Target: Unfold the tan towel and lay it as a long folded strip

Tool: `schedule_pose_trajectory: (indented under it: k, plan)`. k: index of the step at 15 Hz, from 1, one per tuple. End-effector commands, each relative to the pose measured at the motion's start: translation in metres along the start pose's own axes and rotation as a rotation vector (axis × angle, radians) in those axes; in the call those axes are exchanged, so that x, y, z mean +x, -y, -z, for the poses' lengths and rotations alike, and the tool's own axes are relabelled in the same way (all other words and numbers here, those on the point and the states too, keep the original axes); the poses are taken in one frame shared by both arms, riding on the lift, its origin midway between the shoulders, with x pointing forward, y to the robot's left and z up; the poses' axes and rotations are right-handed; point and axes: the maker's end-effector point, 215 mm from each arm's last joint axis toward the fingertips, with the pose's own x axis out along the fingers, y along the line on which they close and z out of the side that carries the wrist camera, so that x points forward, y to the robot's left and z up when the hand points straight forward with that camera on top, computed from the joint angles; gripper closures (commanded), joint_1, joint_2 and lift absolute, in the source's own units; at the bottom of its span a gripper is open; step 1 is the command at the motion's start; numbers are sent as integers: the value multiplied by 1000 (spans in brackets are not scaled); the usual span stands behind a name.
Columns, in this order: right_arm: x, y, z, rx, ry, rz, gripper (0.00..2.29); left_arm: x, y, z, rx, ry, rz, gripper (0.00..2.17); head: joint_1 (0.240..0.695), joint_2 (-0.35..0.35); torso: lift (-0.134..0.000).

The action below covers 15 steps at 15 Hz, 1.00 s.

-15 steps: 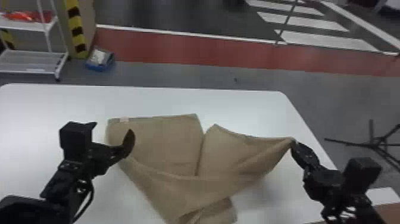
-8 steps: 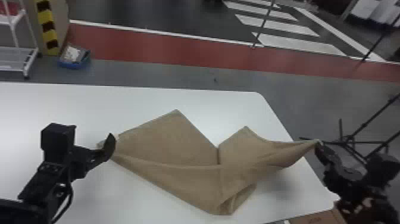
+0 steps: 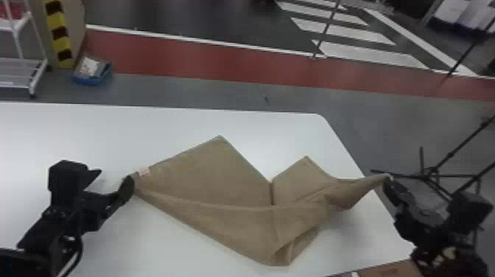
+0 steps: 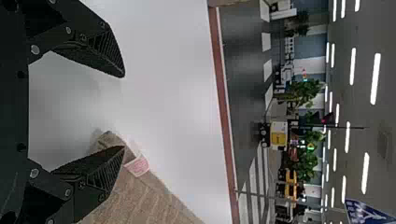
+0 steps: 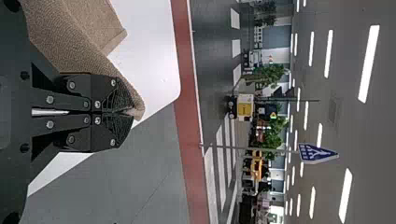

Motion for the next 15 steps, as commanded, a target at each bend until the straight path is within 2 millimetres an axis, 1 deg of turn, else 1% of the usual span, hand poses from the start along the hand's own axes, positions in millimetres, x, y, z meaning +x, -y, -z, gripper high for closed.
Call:
schedule_pose_trajectory:
  k: [1, 2, 3, 4, 6, 9, 10, 13, 14, 15]
  plan:
    - [2, -8, 2, -4, -6, -13, 1298, -6, 1, 4, -48, -16, 22, 414, 695, -350, -111]
    - [2, -11, 4, -7, -8, -17, 1298, -8, 6, 1, -76, -9, 43, 414, 695, -350, -111]
    - [3, -13, 6, -10, -12, -22, 1298, -11, 6, 3, -105, -16, 63, 414, 695, -350, -111]
    - [3, -14, 7, -12, -14, -24, 1298, -11, 11, 0, -118, -10, 79, 414, 695, -350, -111]
    - [1, -13, 8, -13, -14, -25, 1298, -9, 18, -4, -113, -5, 89, 414, 695, -350, -111]
    - [-3, -11, 11, -17, -16, -25, 1298, -2, 24, -16, -102, 15, 99, 414, 695, -350, -111]
    - [-4, -13, 13, -16, -20, -34, 1298, 1, 28, -15, -93, 10, 104, 414, 695, -350, -111]
    - [-4, -12, 12, -18, -16, -34, 1298, 5, 25, -11, -71, -7, 96, 417, 695, -350, -111]
    - [-4, -13, 13, -18, -17, -35, 1298, 5, 25, -5, -68, -18, 92, 545, 695, -350, -111]
    - [-3, -12, 12, -19, -15, -34, 1298, 5, 24, -3, -63, -25, 90, 603, 695, -350, -111]
